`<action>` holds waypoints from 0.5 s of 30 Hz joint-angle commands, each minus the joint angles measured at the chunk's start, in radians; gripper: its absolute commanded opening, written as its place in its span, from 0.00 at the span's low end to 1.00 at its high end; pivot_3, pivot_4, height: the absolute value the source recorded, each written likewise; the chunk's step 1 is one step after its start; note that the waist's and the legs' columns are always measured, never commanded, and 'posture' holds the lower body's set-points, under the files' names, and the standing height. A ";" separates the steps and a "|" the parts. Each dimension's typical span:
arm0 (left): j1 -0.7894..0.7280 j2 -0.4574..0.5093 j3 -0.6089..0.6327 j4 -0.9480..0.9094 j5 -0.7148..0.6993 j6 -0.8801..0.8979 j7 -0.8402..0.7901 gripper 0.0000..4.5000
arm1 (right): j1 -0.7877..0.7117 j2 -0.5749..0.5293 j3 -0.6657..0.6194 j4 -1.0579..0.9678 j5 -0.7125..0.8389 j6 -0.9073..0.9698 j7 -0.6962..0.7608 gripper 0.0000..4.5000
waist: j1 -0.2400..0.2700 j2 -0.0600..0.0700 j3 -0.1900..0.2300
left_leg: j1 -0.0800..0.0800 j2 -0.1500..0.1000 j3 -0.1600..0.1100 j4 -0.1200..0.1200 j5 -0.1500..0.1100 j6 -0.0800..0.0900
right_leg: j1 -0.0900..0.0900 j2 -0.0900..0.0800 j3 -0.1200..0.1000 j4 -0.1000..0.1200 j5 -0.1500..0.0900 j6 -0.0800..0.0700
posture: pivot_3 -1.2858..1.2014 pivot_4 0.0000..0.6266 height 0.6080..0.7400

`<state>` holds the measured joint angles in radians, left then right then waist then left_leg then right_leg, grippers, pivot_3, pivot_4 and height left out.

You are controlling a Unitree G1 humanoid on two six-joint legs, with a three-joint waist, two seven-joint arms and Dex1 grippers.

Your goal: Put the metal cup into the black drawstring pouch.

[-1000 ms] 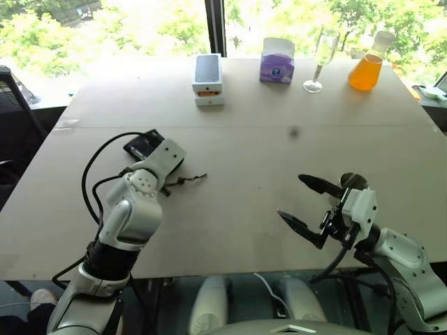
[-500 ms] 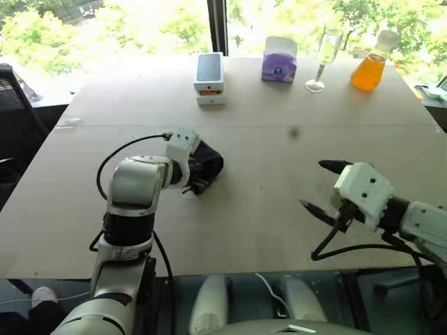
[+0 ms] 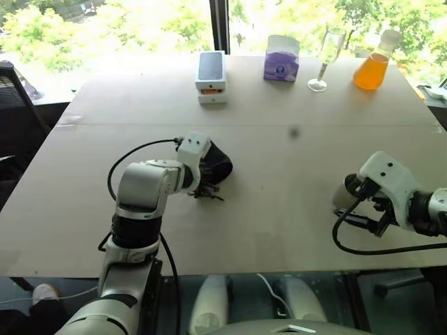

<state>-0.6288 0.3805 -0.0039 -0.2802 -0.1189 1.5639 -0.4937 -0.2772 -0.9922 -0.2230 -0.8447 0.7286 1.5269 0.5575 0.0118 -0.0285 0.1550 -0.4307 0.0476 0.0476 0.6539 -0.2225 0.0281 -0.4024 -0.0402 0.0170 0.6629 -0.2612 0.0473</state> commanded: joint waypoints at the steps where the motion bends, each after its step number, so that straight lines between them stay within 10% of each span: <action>1: 0.010 -0.013 0.026 -0.061 -0.022 0.023 0.036 0.00 | -0.039 -0.014 0.055 0.069 -0.033 -0.002 -0.026 0.88 | 0.000 0.000 0.000 | 0.000 0.000 0.000 0.000 0.000 0.000 | 0.000 0.000 0.000 0.000 0.000 0.000 | 0.52 0.24 1.00; 9: 0.031 -0.036 0.071 -0.107 -0.058 0.047 0.089 0.00 | -0.086 -0.031 0.230 0.193 -0.129 -0.115 -0.044 0.06 | 0.000 0.000 0.000 | -0.001 0.000 0.000 0.000 0.000 0.000 | -0.001 0.000 0.000 0.000 0.000 0.000 | 0.52 0.24 1.00; 15: -0.064 -0.087 0.192 0.050 -0.173 0.051 0.077 0.00 | -0.130 0.331 -0.073 0.164 0.158 -0.112 -0.013 0.02 | -0.001 -0.001 0.000 | -0.001 0.000 -0.001 0.000 0.000 0.000 | -0.001 0.001 -0.001 0.000 0.000 0.000 | 0.52 0.24 1.00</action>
<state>-0.6549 0.2993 0.1512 -0.2541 -0.2432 1.6130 -0.4115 -0.3930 -0.7131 -0.2045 -0.6372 0.7763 1.4245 0.5393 0.0104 -0.0297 0.1548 -0.4319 0.0488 0.0458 0.6550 -0.2224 0.0278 -0.4034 -0.0375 0.0164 0.6638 -0.2610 0.0476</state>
